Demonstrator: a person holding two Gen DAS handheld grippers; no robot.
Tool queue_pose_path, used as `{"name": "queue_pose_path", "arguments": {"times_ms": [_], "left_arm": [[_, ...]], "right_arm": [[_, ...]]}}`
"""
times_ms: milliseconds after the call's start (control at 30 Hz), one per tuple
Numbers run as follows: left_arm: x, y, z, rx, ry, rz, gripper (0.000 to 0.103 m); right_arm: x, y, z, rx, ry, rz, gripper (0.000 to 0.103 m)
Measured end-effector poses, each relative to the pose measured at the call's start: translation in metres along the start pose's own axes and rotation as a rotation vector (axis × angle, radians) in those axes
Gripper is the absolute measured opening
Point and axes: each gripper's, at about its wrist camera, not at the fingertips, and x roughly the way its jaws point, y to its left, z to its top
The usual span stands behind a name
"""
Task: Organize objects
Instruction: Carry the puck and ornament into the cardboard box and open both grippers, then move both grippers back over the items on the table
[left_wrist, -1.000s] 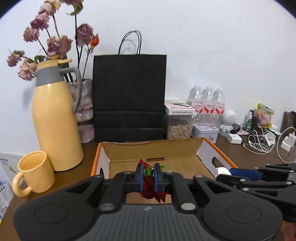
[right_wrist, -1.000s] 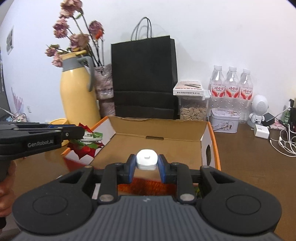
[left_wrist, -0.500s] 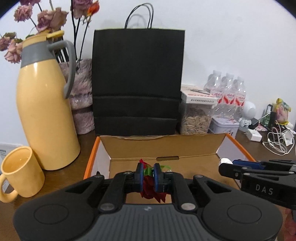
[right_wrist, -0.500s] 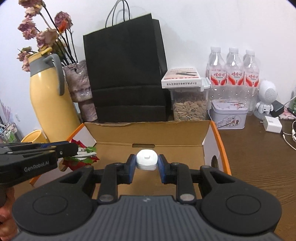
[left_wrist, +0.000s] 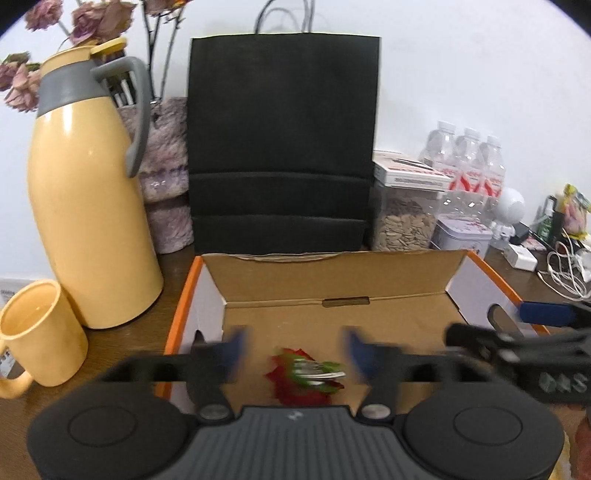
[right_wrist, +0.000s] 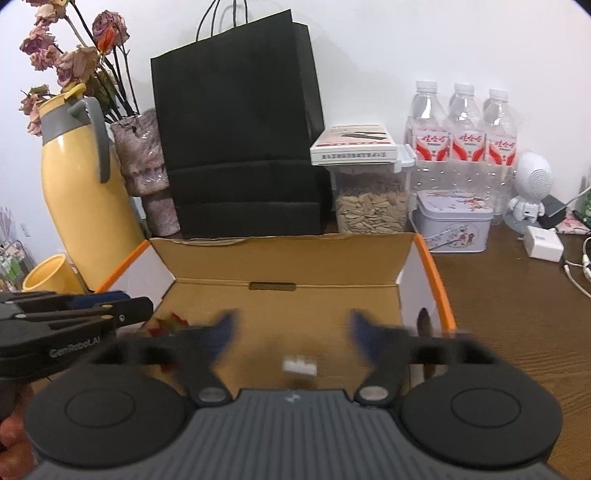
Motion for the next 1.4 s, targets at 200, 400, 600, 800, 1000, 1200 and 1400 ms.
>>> {"name": "queue_pose_path", "arguments": {"times_ms": [200,400,600,800,1000,1200,1400], "left_arm": [[0.0,0.004,0.001,-0.017,-0.007,0.027,0.098],[-0.008,0.001,0.002,-0.012,-0.028,0.023,0.099],[-0.028,-0.001,0.004,-0.013,-0.045,0.032,0.099],[-0.06,-0.003,-0.006,-0.002,-0.05,0.038,0.099],[-0.101,-0.001,-0.022,0.002,-0.058,0.04,0.1],[-0.14,0.006,-0.043,-0.002,-0.059,0.054,0.1],[-0.174,0.014,-0.066,-0.011,-0.061,0.065,0.103]], "right_arm": [[0.0,-0.005,-0.001,0.015,0.011,-0.008,0.103],[-0.006,-0.003,-0.001,0.005,-0.009,-0.01,0.103],[-0.022,0.001,-0.002,-0.008,-0.023,-0.023,0.103],[-0.054,0.007,-0.009,-0.014,-0.034,-0.027,0.103],[-0.096,0.014,-0.022,-0.019,-0.049,-0.031,0.103],[-0.136,0.021,-0.039,-0.016,-0.059,-0.035,0.103],[-0.17,0.027,-0.06,-0.016,-0.059,-0.032,0.103]]}}
